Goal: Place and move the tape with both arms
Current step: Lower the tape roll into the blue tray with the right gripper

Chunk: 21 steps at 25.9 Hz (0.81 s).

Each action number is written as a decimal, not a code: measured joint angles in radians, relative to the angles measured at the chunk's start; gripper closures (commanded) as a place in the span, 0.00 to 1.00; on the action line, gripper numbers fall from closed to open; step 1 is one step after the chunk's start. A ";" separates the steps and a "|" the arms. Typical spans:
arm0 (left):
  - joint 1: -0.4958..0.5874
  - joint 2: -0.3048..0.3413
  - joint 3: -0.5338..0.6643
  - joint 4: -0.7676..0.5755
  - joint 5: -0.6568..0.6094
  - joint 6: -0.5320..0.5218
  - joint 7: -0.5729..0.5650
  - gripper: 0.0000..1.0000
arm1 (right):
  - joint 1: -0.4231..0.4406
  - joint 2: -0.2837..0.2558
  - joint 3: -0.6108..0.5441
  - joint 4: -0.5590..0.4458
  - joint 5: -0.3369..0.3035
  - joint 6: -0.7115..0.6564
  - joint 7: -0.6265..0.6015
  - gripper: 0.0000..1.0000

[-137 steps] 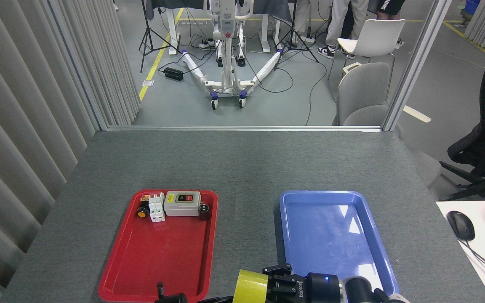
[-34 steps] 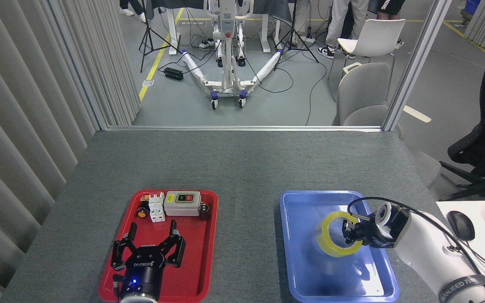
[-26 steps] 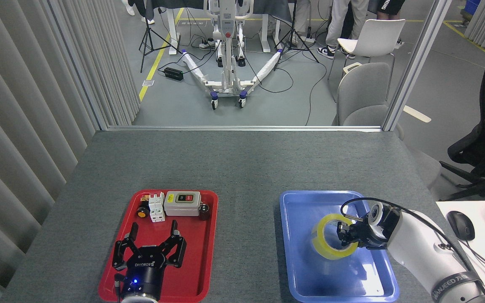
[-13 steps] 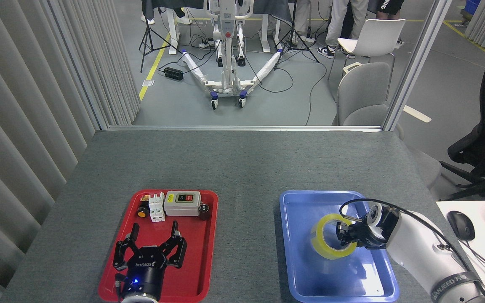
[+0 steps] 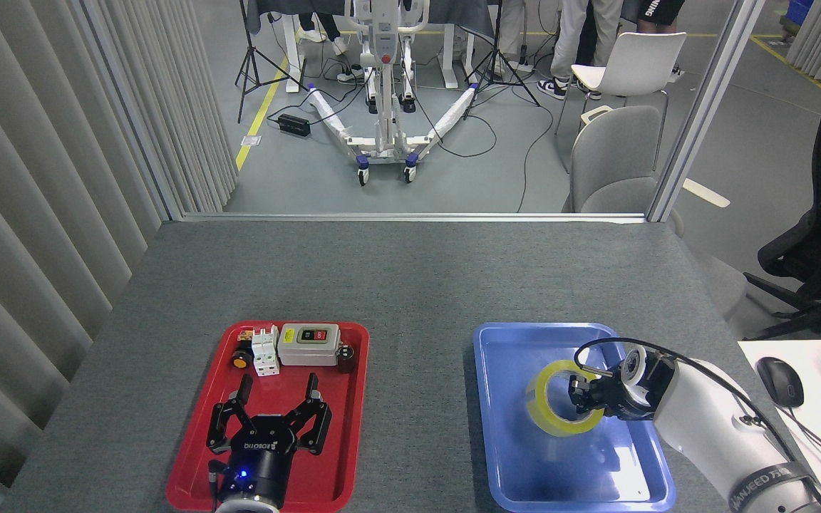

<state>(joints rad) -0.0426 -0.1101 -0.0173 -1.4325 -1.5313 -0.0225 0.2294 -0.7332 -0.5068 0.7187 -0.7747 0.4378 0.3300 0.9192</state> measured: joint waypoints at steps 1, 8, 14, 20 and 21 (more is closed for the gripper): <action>0.000 0.000 -0.001 0.000 0.000 0.000 0.000 0.00 | 0.001 0.000 0.000 0.000 0.000 0.000 0.000 0.70; 0.009 0.006 -0.003 0.001 -0.001 -0.001 0.028 0.00 | 0.001 0.007 -0.001 -0.001 0.001 0.000 -0.002 0.62; 0.010 0.005 -0.003 0.000 0.000 -0.003 0.040 0.00 | 0.000 0.015 -0.001 -0.001 0.002 -0.001 -0.005 0.58; 0.026 0.003 -0.004 -0.003 0.001 -0.003 0.033 0.00 | 0.000 0.022 -0.001 -0.002 0.006 -0.001 -0.007 0.57; 0.030 0.003 -0.004 -0.005 0.001 -0.004 0.033 0.00 | 0.000 0.024 -0.001 -0.004 0.008 -0.001 -0.006 0.54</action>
<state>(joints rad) -0.0122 -0.1069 -0.0210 -1.4373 -1.5299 -0.0261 0.2625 -0.7329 -0.4826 0.7174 -0.7788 0.4453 0.3294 0.9133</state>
